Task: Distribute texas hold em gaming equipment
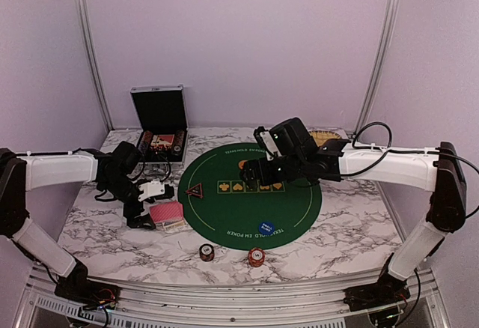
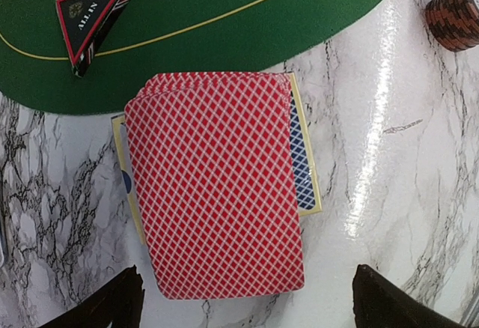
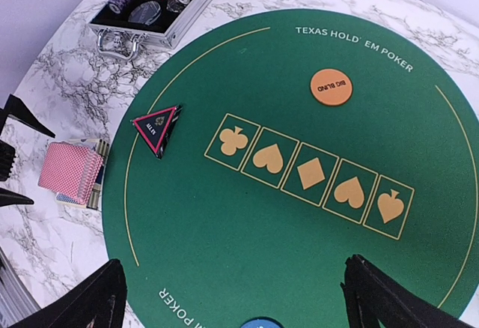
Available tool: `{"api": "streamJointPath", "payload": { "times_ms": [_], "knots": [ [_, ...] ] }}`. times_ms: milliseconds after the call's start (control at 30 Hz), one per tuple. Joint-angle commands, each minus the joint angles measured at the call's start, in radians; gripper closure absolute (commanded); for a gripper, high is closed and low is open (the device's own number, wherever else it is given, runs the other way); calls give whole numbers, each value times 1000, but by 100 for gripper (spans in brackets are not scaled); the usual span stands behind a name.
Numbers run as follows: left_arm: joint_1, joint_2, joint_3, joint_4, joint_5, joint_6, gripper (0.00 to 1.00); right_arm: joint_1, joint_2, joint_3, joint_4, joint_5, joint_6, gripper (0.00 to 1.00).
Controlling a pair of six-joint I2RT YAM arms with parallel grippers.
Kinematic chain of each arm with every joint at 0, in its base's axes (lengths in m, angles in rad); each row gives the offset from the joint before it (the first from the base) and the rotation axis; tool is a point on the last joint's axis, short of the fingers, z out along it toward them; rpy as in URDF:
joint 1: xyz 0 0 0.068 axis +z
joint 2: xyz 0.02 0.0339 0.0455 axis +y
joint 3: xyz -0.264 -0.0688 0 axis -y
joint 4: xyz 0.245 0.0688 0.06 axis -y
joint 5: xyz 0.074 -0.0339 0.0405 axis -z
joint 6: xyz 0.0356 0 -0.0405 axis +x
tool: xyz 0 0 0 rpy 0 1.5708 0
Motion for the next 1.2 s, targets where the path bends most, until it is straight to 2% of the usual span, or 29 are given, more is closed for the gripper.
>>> {"api": "streamJointPath", "payload": {
  "times_ms": [0, 1167],
  "knots": [
    [-8, 24, 27, -21, -14, 12, 1, 9, 9, 35, -18, -12, 9, 1],
    [-36, 129, 33, 79, -75, -23, 1, 13, 7, 20, -16, -22, 6, 1]
  ]
}}
